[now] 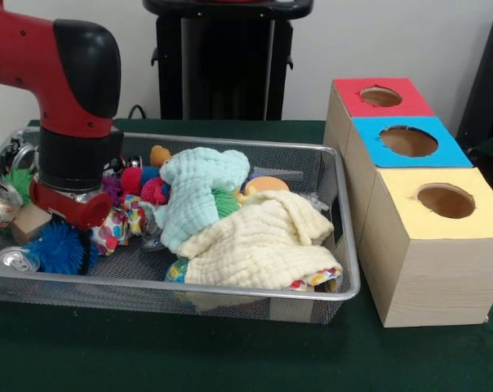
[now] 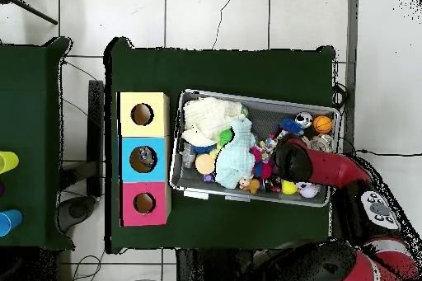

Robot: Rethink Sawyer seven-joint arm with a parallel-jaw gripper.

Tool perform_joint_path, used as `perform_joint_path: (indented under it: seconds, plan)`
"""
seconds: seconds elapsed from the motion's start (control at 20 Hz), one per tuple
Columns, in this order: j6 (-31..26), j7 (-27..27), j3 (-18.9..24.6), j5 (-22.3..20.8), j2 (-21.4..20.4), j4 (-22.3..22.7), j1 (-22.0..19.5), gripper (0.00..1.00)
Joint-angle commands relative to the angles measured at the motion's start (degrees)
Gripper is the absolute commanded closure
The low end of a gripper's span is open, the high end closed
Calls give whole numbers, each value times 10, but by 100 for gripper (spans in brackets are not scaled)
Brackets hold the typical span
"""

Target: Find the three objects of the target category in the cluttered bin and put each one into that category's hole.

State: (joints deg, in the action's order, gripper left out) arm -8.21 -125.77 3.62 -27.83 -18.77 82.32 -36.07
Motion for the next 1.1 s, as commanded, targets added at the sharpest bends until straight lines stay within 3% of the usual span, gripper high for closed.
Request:
perform_joint_path:
  seconds: [0.05,0.4,0.55,1.1]
  plan:
    - [-84,73,93,-36,75,66,21,0]
    - [-80,33,52,-24,56,65,62,0]
    - [-82,11,10,-22,34,64,104,0]
    - [-118,34,-13,-21,-39,98,133,0]
